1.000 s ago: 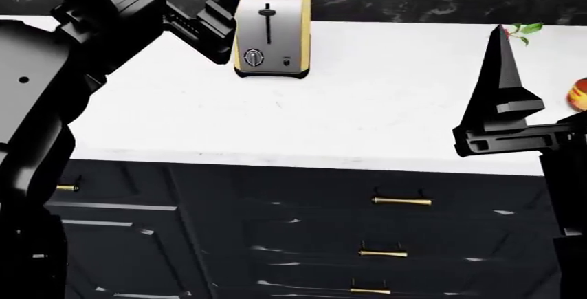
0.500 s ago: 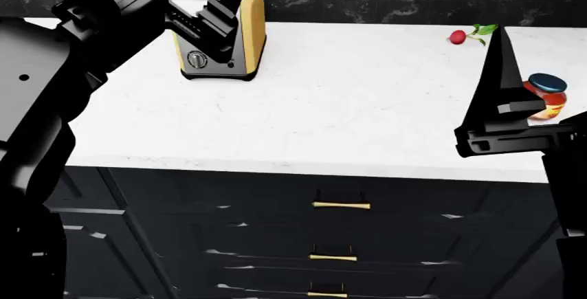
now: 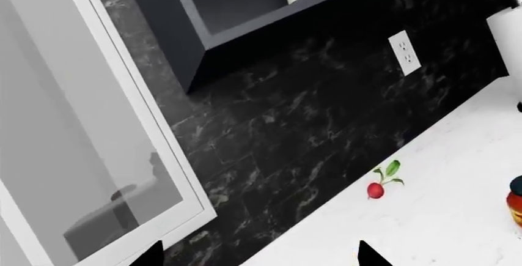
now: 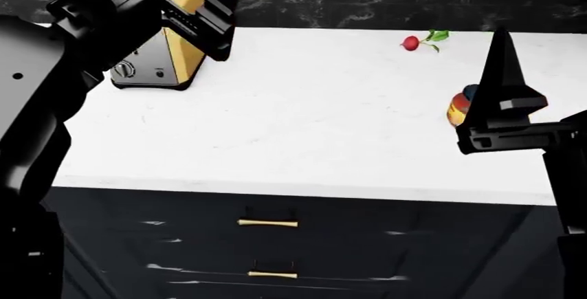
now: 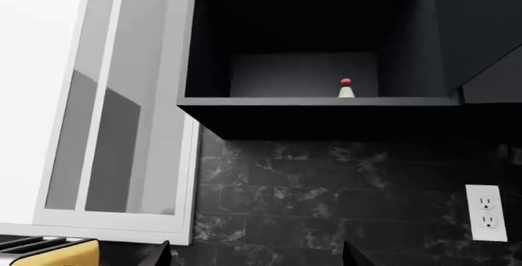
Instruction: Pick the honey bottle and salsa from the counter and place them in the cabinets closest to them.
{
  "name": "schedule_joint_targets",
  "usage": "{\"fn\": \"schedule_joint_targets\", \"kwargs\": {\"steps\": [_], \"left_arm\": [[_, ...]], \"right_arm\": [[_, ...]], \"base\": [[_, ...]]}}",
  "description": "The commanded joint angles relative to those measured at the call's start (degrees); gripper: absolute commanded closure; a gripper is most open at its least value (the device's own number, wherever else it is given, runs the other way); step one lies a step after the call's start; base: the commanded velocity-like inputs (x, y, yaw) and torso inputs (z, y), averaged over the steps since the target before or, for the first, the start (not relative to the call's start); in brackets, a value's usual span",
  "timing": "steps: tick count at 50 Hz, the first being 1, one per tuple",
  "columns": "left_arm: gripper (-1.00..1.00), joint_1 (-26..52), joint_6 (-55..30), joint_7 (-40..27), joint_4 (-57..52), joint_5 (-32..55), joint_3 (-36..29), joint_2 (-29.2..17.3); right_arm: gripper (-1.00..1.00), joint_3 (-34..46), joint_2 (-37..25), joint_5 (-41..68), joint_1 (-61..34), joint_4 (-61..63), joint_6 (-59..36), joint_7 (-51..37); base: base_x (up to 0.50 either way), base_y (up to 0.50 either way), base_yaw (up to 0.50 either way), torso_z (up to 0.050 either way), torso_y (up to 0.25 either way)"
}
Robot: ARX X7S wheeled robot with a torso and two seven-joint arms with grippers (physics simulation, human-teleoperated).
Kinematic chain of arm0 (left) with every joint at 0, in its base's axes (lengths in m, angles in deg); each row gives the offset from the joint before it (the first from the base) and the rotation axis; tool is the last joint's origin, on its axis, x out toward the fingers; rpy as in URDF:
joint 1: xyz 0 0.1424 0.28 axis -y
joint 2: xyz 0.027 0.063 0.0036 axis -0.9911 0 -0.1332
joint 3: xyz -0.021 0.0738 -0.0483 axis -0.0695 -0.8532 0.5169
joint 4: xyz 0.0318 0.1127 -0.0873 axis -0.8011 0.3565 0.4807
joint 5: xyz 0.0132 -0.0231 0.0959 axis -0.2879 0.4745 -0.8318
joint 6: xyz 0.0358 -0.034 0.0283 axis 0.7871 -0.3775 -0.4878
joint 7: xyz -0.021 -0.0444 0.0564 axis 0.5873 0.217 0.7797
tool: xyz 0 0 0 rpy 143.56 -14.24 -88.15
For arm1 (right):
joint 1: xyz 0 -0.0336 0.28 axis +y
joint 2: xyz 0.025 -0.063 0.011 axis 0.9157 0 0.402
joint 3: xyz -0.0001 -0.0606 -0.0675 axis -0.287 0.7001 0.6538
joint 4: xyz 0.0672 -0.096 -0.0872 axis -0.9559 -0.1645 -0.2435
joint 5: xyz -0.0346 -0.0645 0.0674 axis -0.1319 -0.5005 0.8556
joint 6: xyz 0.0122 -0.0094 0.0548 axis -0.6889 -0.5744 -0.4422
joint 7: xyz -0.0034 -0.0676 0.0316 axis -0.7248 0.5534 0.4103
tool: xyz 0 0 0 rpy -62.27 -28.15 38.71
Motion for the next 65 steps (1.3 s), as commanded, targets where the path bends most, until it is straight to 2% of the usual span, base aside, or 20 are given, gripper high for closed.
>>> {"fn": "schedule_joint_targets", "kwargs": {"steps": [1, 19, 33, 44, 65], "left_arm": [[-1.0, 0.5, -0.3, 0.0, -0.2, 0.3, 0.0, -0.2], [-1.0, 0.9, 0.0, -0.3, 0.7, 0.3, -0.5, -0.1], [-1.0, 0.9, -0.3, -0.5, 0.4, 0.6, -0.3, -0.4], [-1.0, 3.1, -1.8, -0.7, 1.6, 0.8, 0.1, -0.7], [-1.0, 4.8, -3.8, -0.6, 1.6, 1.5, 0.2, -1.4]], "right_arm": [[-1.0, -0.1, -0.5, 1.7, -1.0, 0.2, -1.3, -1.4], [-1.0, 0.9, -1.6, 3.0, -2.6, 0.5, -2.3, -1.7], [-1.0, 2.0, -1.8, 2.6, -3.5, 0.6, -2.3, -1.7], [-1.0, 2.7, -3.4, 4.1, -5.6, 1.4, -4.6, -3.2], [-1.0, 1.1, -7.1, 11.8, -8.7, 1.9, -8.9, -6.4]], "base": [[0.02, -0.5, 0.0, 0.0, 0.0], [0.02, -0.5, 0.0, 0.0, 0.0], [0.13, -0.26, 0.0, 0.0, 0.0], [0.13, 0.0, 0.0, 0.0, 0.0], [0.37, 0.02, 0.0, 0.0, 0.0]]}}
